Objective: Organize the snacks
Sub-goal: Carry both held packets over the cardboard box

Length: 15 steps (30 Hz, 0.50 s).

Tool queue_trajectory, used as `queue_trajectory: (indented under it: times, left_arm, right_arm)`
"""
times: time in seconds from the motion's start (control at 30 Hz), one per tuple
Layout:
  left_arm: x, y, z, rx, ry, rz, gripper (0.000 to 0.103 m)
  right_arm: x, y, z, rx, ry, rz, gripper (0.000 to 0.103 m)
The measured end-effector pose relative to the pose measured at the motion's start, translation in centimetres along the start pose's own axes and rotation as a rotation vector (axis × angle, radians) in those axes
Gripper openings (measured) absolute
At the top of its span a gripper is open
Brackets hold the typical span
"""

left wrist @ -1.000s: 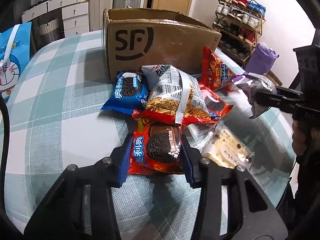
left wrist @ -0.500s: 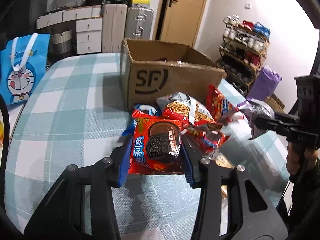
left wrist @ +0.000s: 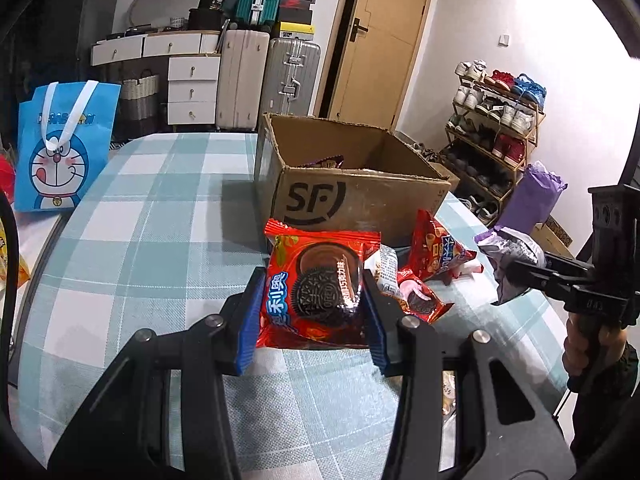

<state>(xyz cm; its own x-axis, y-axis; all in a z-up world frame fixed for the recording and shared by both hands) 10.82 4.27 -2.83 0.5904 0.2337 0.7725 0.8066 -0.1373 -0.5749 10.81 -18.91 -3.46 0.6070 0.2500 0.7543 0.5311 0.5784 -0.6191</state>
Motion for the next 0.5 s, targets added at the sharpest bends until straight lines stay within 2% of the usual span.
queue_trajectory:
  times: [0.27,0.5]
  left_arm:
    - [0.8,-0.1,-0.3,0.009,0.006,-0.028,0.041]
    - [2.6,0.6,-0.8,0.002,0.002,-0.043,0.041]
  right_arm:
    - [0.3,-0.1,0.4,0.006,-0.014,-0.022,0.053]
    - [2.1,-0.3,1.1,-0.014,-0.048,-0.053,0.053]
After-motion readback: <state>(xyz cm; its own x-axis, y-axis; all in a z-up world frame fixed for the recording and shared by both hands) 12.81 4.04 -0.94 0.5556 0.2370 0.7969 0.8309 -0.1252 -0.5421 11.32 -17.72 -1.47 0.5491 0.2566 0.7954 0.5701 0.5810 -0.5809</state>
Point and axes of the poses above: each gripper's, at about its wrist camera, not at the fingertips, and y roughly the way its jaws point, z to its left, x to its top, the point moved 6 cm from there along y, roughly the way its jaws point, and after that the axes turned 4 degrees about -y, right-handed, at the moved point
